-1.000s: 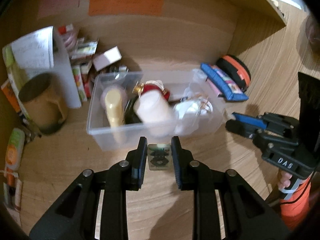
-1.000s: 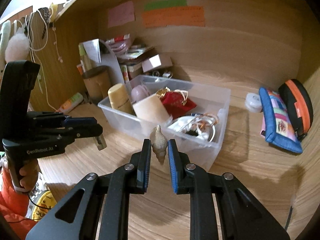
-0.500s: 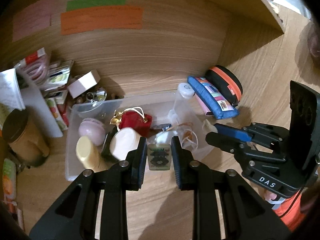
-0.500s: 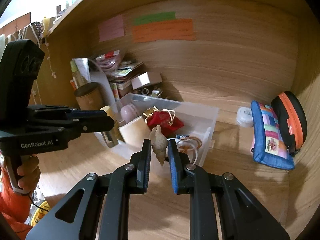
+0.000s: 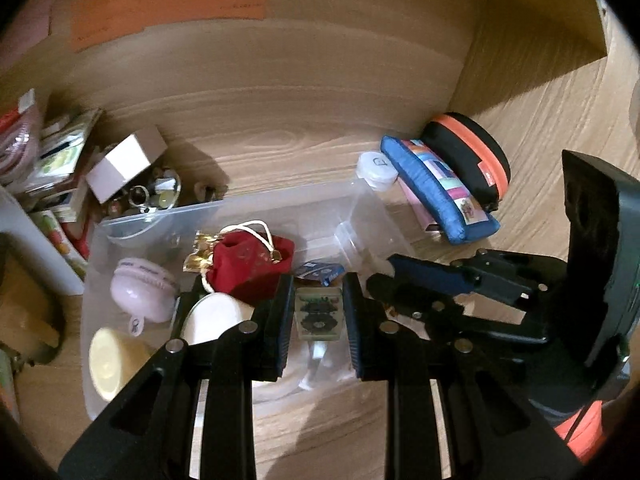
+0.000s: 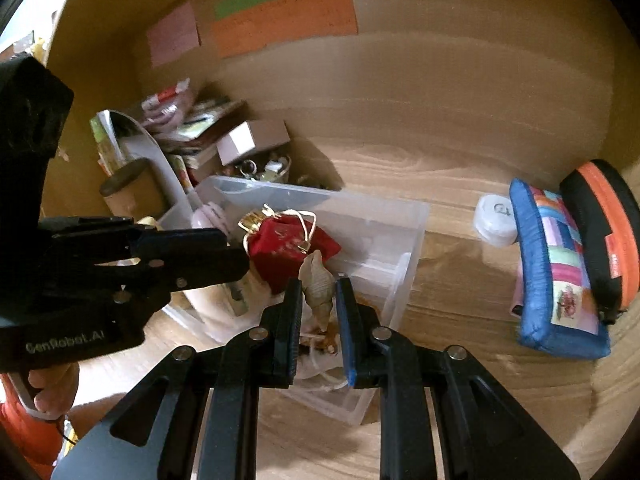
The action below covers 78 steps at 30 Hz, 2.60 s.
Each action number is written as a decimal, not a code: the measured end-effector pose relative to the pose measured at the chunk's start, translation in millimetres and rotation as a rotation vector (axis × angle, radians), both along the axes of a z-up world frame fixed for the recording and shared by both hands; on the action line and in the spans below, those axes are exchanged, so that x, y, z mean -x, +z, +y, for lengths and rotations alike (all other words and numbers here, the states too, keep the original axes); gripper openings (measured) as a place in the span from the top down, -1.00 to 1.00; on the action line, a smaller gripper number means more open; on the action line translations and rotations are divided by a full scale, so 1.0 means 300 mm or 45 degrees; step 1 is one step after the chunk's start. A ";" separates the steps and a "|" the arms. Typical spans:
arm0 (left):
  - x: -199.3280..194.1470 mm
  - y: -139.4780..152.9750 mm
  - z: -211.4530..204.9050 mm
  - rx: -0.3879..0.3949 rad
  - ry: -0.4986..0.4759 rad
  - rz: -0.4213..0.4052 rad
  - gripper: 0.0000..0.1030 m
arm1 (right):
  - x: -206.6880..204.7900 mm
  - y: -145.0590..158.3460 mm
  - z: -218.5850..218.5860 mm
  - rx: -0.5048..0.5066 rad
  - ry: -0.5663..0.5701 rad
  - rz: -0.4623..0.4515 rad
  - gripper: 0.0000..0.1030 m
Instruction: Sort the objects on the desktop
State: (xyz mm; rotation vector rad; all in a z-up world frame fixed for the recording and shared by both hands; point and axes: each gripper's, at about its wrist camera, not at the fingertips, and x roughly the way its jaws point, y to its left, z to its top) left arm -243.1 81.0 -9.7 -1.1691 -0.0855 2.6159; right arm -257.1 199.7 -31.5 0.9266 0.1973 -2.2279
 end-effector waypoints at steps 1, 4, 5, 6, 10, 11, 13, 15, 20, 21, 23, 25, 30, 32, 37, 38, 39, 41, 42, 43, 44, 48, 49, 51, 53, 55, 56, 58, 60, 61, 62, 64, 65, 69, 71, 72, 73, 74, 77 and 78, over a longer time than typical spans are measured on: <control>0.006 -0.004 0.003 0.005 -0.002 -0.001 0.54 | 0.006 -0.006 -0.002 -0.009 -0.003 0.001 0.70; 0.033 -0.028 0.010 0.021 0.001 -0.017 0.54 | 0.022 -0.021 -0.007 -0.025 -0.004 0.007 0.70; 0.042 -0.036 0.010 0.019 0.003 -0.027 0.54 | 0.027 -0.025 -0.007 -0.028 0.000 0.006 0.70; 0.047 -0.043 0.009 0.016 0.005 -0.034 0.54 | 0.032 -0.029 -0.008 -0.033 0.001 0.007 0.70; 0.063 -0.061 0.010 0.003 0.005 -0.050 0.54 | 0.039 -0.043 -0.013 -0.074 -0.006 0.034 0.69; 0.064 -0.062 0.013 0.006 0.003 -0.050 0.54 | 0.037 -0.043 -0.016 -0.080 0.000 0.041 0.69; 0.067 -0.064 0.019 0.012 0.001 -0.049 0.54 | 0.033 -0.044 -0.022 -0.095 -0.004 0.058 0.69; 0.066 -0.064 0.023 0.019 -0.001 -0.047 0.54 | 0.030 -0.045 -0.026 -0.108 -0.001 0.070 0.69; 0.061 -0.056 0.013 0.021 0.006 -0.032 0.53 | 0.029 -0.046 -0.028 -0.109 0.000 0.073 0.69; 0.058 -0.051 0.009 0.012 0.004 -0.028 0.51 | 0.030 -0.045 -0.028 -0.108 -0.001 0.072 0.67; 0.052 -0.041 0.003 0.010 0.009 -0.013 0.41 | 0.029 -0.043 -0.022 -0.092 0.010 0.060 0.62; 0.046 -0.033 0.001 0.016 0.015 0.002 0.27 | 0.025 -0.039 -0.022 -0.083 0.014 0.059 0.51; 0.025 -0.007 -0.002 0.026 0.032 0.042 0.13 | 0.006 -0.020 -0.016 -0.076 0.001 0.099 0.26; 0.014 0.003 -0.003 0.038 0.044 0.057 -0.03 | 0.001 -0.010 -0.014 -0.073 -0.007 0.110 0.24; -0.014 0.027 -0.023 0.057 0.097 0.097 -0.42 | -0.006 0.006 -0.002 -0.068 -0.036 0.123 0.06; -0.017 0.031 -0.028 0.061 0.104 0.098 -0.43 | -0.007 0.009 0.000 -0.068 -0.042 0.124 0.05; -0.022 0.036 -0.033 0.064 0.114 0.099 -0.45 | -0.009 0.010 0.002 -0.067 -0.046 0.124 0.01; -0.035 0.043 -0.044 0.064 0.129 0.102 -0.59 | -0.013 0.013 0.005 -0.064 -0.050 0.114 -0.10; -0.043 0.048 -0.051 0.067 0.144 0.107 -0.64 | -0.015 0.015 0.006 -0.062 -0.053 0.111 -0.18; -0.050 0.052 -0.056 0.070 0.156 0.114 -0.73 | -0.019 0.016 0.007 -0.061 -0.057 0.108 -0.22; -0.059 0.057 -0.062 0.074 0.168 0.122 -0.80 | -0.022 0.016 0.008 -0.061 -0.058 0.106 -0.23; -0.099 0.074 -0.092 0.065 0.194 0.133 -0.83 | -0.039 0.024 0.014 -0.054 -0.074 0.095 -0.36; -0.111 0.079 -0.103 0.057 0.203 0.136 -0.83 | -0.044 0.028 0.016 -0.049 -0.077 0.095 -0.41; -0.136 0.087 -0.120 0.046 0.224 0.151 -0.83 | -0.059 0.040 0.020 -0.040 -0.083 0.100 -0.42; -0.167 0.099 -0.140 0.042 0.247 0.175 -0.84 | -0.079 0.058 0.025 -0.034 -0.094 0.118 -0.42; -0.198 0.110 -0.155 0.044 0.256 0.205 -0.84 | -0.099 0.074 0.028 -0.030 -0.108 0.136 -0.44; -0.209 0.115 -0.159 0.045 0.266 0.216 -0.84 | -0.111 0.082 0.031 -0.027 -0.116 0.146 -0.45; -0.241 0.127 -0.176 0.046 0.297 0.249 -0.87 | -0.131 0.095 0.036 -0.023 -0.130 0.164 -0.50; -0.275 0.138 -0.190 0.047 0.328 0.287 -0.90 | -0.158 0.108 0.041 -0.020 -0.142 0.193 -0.59; -0.288 0.141 -0.192 0.051 0.341 0.301 -0.91 | -0.171 0.112 0.044 -0.018 -0.146 0.206 -0.60; -0.309 0.147 -0.195 0.060 0.354 0.322 -0.91 | -0.188 0.118 0.046 -0.018 -0.153 0.221 -0.60; -0.339 0.154 -0.194 0.085 0.378 0.355 -0.91 | -0.216 0.126 0.048 -0.011 -0.155 0.241 -0.61; -0.356 0.156 -0.190 0.099 0.392 0.371 -0.92 | -0.233 0.130 0.049 -0.006 -0.156 0.248 -0.61; -0.419 0.165 -0.184 0.139 0.472 0.424 -0.95 | -0.280 0.137 0.064 0.032 -0.161 0.245 -0.63; -0.449 0.168 -0.186 0.140 0.514 0.445 -0.95 | -0.301 0.139 0.076 0.061 -0.167 0.233 -0.63; -0.465 0.170 -0.185 0.138 0.520 0.456 -0.95 | -0.309 0.139 0.081 0.073 -0.171 0.228 -0.63; -0.479 0.171 -0.182 0.140 0.519 0.461 -0.95 | -0.322 0.141 0.088 0.083 -0.183 0.230 -0.63; -0.485 0.172 -0.182 0.143 0.517 0.465 -0.95 | -0.332 0.140 0.092 0.084 -0.193 0.239 -0.63; -0.511 0.166 -0.168 0.164 0.517 0.479 -0.96 | -0.380 0.139 0.102 0.080 -0.234 0.301 -0.63; -0.516 0.162 -0.159 0.173 0.511 0.481 -0.96 | -0.397 0.136 0.106 0.082 -0.256 0.321 -0.63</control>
